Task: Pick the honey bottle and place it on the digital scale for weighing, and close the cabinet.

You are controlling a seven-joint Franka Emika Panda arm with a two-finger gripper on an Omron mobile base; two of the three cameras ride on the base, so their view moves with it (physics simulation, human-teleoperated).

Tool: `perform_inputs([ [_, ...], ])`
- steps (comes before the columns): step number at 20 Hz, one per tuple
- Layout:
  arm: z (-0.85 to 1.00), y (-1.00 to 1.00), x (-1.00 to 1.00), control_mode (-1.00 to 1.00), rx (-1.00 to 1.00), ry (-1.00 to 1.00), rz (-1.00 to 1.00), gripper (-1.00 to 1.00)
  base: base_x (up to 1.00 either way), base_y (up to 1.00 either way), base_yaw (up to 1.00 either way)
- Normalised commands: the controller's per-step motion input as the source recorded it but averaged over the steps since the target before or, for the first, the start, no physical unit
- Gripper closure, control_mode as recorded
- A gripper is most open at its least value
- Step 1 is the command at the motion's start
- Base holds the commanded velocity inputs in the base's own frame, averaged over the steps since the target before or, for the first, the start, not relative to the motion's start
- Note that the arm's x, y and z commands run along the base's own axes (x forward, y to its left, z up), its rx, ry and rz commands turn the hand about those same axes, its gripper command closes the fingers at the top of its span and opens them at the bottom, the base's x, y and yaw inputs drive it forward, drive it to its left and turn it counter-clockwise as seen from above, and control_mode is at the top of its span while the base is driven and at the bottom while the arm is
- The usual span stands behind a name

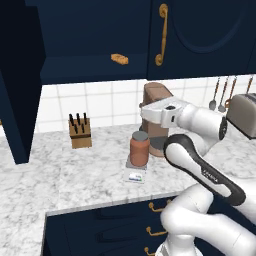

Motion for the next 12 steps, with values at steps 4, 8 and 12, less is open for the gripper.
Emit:
perform_inputs([
  [4,-0.58,0.76,0.01,-1.0,0.13,-0.18,0.05,-1.0,0.0,0.0,0.0],
  [8,-0.12,0.57,-0.27,-1.0,0.11,-0.26,0.0,-1.0,0.0,0.0,0.0],
  [12,0.0,0.65,-0.34,-1.0,0.12,-0.2,-0.03,-1.0,0.0,0.0,0.0],
])
